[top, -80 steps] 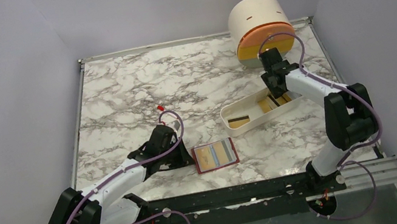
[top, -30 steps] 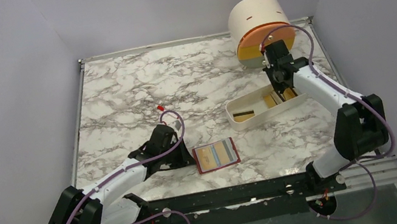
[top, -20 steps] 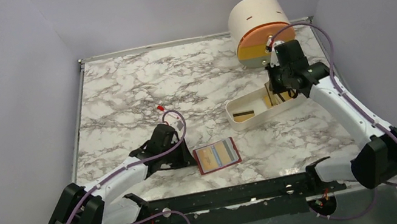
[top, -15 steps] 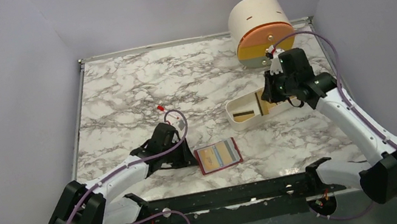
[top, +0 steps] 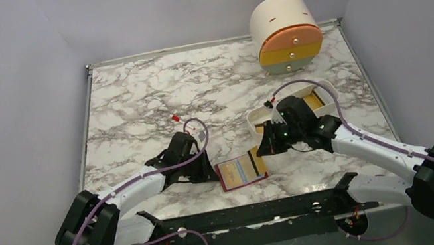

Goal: Put the credit cards into the card holder
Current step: Pick up the credit card from the storage box.

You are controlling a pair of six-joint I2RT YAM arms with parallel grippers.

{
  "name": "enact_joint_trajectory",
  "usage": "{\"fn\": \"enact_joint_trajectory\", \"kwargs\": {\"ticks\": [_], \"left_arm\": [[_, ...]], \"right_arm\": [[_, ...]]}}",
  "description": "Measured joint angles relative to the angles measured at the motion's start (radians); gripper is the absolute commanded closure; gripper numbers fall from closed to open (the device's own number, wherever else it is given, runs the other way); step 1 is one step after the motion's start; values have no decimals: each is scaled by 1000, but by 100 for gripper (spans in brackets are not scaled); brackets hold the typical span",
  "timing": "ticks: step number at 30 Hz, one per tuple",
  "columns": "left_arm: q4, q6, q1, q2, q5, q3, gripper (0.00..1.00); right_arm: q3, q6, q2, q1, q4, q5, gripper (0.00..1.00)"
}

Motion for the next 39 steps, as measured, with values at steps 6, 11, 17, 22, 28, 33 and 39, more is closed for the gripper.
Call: {"fn": "enact_joint_trajectory", "kwargs": {"ticks": [6, 11, 17, 22, 28, 33, 39], "left_arm": [[-18, 0, 0, 0, -24, 3, 99], [-54, -5, 0, -6, -54, 16, 75], [-111, -42, 0, -79, -109, 54, 54], [-137, -84, 0, -174, -121, 98, 44], [-60, -169, 0, -264, -50, 103, 44], [146, -314, 0, -311, 52, 18, 46], [319, -446, 0, -314, 114, -61, 46]], "right_arm": [[-52, 77, 75, 26, 120, -1, 99], [-53, 106, 94, 42, 181, -2, 99], [-68, 140, 90, 61, 232, -1, 99], [-123, 195, 23, 66, 286, -1, 99], [-196, 281, -69, 67, 437, -27, 99], [-240, 350, -80, 67, 591, -87, 99], [-273, 409, -76, 67, 712, -134, 99]]}}
